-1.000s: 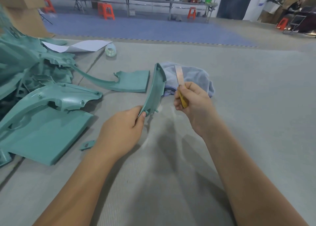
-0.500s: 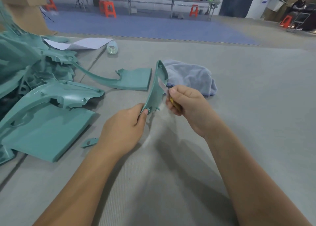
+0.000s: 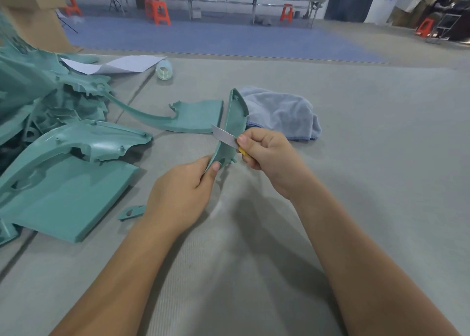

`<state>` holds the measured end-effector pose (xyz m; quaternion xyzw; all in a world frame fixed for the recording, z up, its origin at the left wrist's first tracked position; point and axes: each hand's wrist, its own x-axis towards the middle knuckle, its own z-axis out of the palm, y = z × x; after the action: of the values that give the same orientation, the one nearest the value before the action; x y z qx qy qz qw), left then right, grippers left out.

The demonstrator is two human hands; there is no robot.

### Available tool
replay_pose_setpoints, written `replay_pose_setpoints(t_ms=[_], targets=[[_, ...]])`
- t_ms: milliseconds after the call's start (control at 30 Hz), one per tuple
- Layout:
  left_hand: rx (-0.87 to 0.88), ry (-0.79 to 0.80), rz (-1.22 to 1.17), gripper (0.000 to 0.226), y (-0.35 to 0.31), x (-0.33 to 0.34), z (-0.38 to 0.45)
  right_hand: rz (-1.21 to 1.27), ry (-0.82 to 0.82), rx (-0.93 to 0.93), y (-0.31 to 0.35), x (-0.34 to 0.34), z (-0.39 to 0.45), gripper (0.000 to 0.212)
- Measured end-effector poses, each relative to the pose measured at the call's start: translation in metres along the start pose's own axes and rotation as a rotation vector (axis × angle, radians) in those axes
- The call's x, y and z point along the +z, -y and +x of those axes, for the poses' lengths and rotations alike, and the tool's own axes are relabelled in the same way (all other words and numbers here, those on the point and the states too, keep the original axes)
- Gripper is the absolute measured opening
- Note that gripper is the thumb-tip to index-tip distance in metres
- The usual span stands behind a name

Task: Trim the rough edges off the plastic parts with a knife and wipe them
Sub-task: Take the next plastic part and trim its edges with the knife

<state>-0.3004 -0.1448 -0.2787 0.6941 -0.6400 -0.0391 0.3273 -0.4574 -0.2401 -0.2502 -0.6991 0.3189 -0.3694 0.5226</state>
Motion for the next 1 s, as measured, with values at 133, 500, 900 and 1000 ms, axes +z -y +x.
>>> replay_pose_setpoints(t_ms=[133,500,900,1000], targets=[[-0.005,-0.013,-0.006,0.024,0.002,0.002,0.000,-0.051,-0.039,-0.020,-0.001,-0.001,0.003,0.025],[0.004,-0.028,0.013,0.023,0.002,0.004,-0.003,-0.063,-0.102,-0.048,0.010,0.000,0.006,0.030],[0.013,-0.026,0.020,0.040,0.001,0.004,-0.004,0.021,-0.075,-0.135,0.016,-0.017,0.002,0.034],[0.029,-0.024,0.034,0.035,0.000,0.005,-0.004,-0.044,0.004,-0.099,0.018,-0.012,0.001,0.032]])
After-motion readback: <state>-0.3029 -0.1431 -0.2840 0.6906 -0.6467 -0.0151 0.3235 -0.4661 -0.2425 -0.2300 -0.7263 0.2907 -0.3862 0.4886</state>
